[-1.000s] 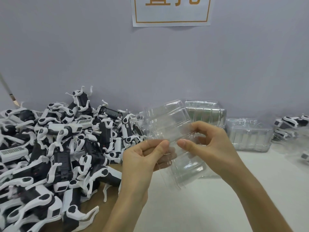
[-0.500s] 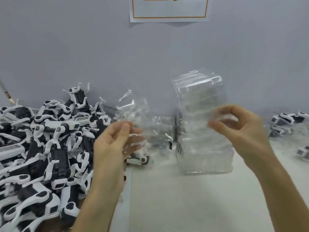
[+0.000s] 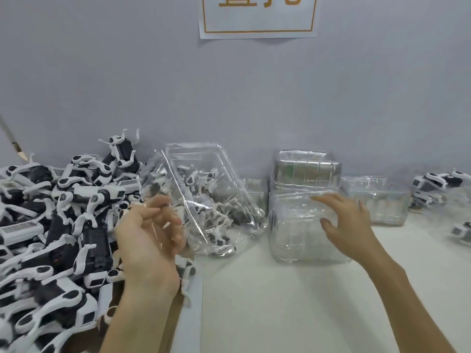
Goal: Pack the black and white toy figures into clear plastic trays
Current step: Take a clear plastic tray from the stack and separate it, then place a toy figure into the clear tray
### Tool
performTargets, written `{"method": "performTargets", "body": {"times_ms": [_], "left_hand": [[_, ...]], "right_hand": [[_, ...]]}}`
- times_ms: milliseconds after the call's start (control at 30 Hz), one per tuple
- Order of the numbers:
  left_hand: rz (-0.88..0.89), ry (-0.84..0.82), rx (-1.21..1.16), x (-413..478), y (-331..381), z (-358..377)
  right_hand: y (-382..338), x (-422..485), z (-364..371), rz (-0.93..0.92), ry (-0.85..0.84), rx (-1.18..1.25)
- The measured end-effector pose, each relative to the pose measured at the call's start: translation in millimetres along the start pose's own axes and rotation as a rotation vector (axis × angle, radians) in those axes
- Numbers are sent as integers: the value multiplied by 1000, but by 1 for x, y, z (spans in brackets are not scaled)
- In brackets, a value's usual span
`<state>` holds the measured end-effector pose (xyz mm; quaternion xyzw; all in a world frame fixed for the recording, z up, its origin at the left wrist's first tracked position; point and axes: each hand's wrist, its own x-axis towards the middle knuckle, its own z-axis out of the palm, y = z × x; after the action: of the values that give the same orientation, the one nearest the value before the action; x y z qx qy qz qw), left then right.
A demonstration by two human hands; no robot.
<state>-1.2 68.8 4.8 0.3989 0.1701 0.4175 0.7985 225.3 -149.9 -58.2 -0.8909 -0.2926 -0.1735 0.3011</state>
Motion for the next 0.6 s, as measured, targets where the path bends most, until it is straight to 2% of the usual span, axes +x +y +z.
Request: {"method": "performTargets", "body": {"times_ms": [133, 200, 300, 367, 433, 500, 567, 600], "left_hand": [[-26, -1, -37, -1, -4, 0], [-51, -7, -35, -3, -6, 0], [-96, -2, -39, -8, -10, 1], [-112, -6, -71, -12, -14, 0], [-147, -8, -96, -18, -19, -2], [-197, -14, -95, -25, -28, -7], [-256, -24, -108, -34, -41, -17], [-290, -47, -111, -38, -48, -23]], "right_hand": [[-12, 2, -22, -78, 213, 285], [-14, 2, -19, -63, 226, 198], [-10, -5, 4, -1, -9, -180], [-5, -12, 18, 28, -171, -259], [-1, -13, 20, 77, -248, -234], [-3, -7, 10, 92, -232, -157], [-18, -4, -9, 82, -155, 148], [-29, -5, -21, 79, -176, 363]]}}
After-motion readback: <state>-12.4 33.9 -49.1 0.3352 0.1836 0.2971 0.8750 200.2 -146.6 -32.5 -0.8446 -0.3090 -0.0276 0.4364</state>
